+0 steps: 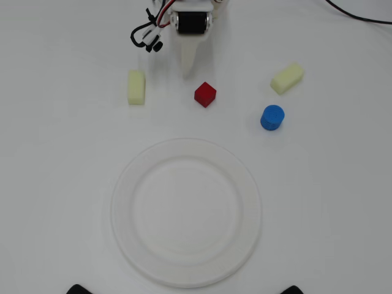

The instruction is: Grasp a blue block and put it in the dish.

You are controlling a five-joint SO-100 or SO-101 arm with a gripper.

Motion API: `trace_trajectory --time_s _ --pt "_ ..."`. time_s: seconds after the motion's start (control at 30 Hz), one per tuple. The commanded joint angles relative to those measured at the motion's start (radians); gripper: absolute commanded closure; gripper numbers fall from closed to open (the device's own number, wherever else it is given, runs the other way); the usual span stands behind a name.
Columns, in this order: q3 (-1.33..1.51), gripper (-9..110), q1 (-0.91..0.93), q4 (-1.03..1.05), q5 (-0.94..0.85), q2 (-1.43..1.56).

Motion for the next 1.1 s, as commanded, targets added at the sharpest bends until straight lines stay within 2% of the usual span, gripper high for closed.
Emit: trace_trajectory --time_s 0.0,0.13,0.53,0.87,1.07 --pt "0.075 101 0.011 0.066 -0.018 0.17" --pt "-0.017 101 0.058 0.066 -0.021 0.17" --pt "-0.184 101 0.011 -0.002 -0.015 -0.006" --pt "-0.574 100 -0.009 -0.044 0.003 -0.586" --pt "-0.81 88 -0.101 -0.031 -0.008 -0.904"
